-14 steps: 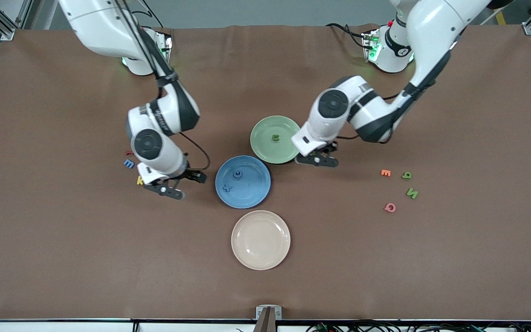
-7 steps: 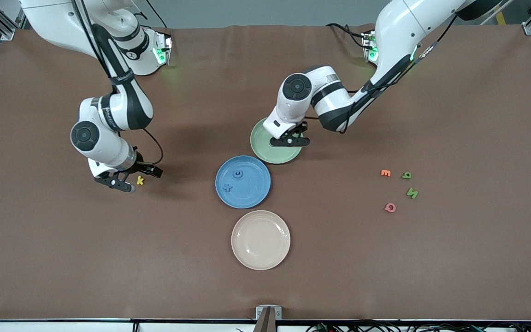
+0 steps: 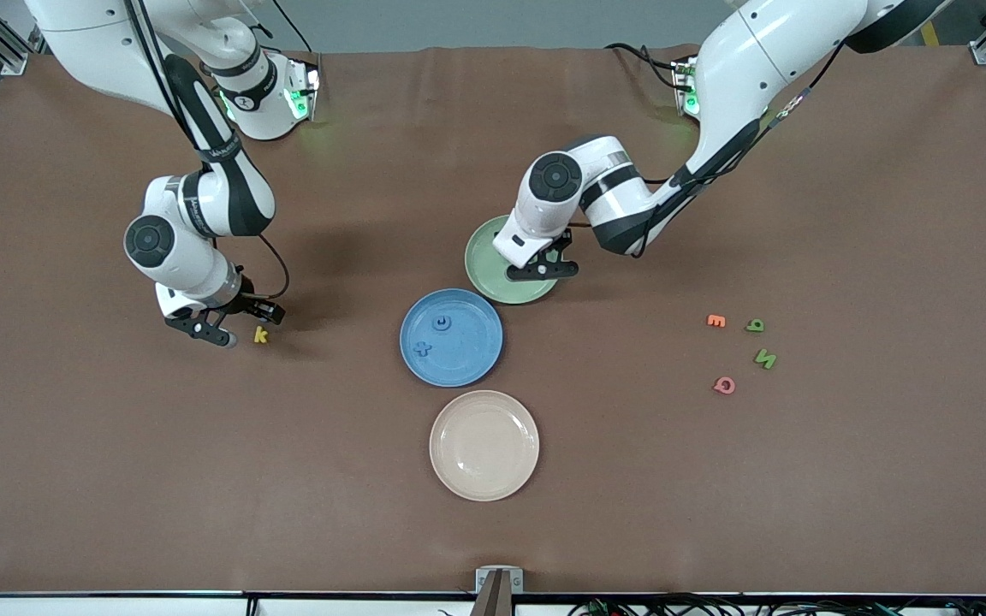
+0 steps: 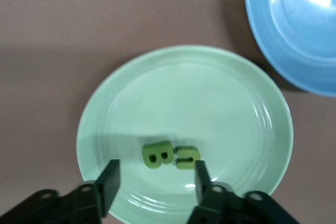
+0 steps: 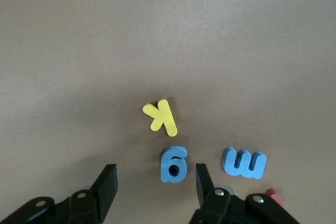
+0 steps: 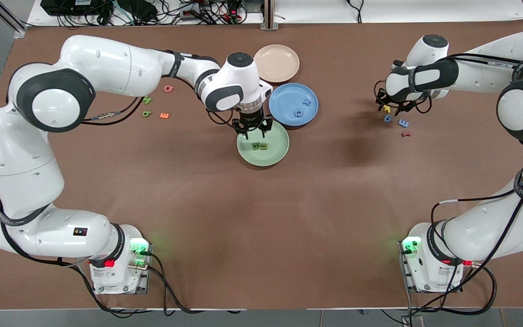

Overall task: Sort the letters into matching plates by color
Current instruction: 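Grasp the blue 9 with the right gripper while the left gripper reaches green N, then place the 9 on the blue plate while the left gripper grasps the N, then place the N on the green plate while the right gripper reaches blue m, then grasp the blue m with the right gripper while the left gripper reaches green d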

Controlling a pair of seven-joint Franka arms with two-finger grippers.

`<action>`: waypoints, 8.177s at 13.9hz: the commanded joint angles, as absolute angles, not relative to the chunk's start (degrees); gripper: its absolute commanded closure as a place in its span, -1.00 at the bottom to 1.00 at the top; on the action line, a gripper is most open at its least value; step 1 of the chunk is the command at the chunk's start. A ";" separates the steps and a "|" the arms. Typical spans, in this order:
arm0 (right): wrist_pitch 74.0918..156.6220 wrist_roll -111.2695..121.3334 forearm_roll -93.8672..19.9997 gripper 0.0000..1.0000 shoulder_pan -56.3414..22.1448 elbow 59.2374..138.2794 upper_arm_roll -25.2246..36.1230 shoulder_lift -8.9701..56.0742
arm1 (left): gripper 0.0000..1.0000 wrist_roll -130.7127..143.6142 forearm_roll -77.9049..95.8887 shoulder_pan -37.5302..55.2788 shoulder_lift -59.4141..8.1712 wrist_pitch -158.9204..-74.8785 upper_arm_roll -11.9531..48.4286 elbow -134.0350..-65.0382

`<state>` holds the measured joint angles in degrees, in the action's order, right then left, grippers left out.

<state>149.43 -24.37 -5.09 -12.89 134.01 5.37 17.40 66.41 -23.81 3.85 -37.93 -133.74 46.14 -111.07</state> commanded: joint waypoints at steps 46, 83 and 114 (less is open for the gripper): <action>137.90 -79.45 -5.63 -0.99 -40.60 85.52 3.87 45.53 | -0.09 -4.67 -42.89 -41.13 -41.04 -137.37 42.89 -113.91; 154.51 -26.46 -2.46 -0.22 -5.62 139.48 5.36 16.08 | 0.35 82.53 -41.75 7.02 -42.54 -126.56 50.46 -108.64; 146.21 -26.71 -2.55 0.99 -7.20 136.08 5.01 15.74 | -0.55 38.76 -42.01 -46.04 -34.63 -128.29 54.32 -119.34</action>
<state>152.07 -25.47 -3.10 -6.56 138.57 5.44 18.06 39.37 -41.59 -42.83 -35.68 -124.23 53.30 -115.16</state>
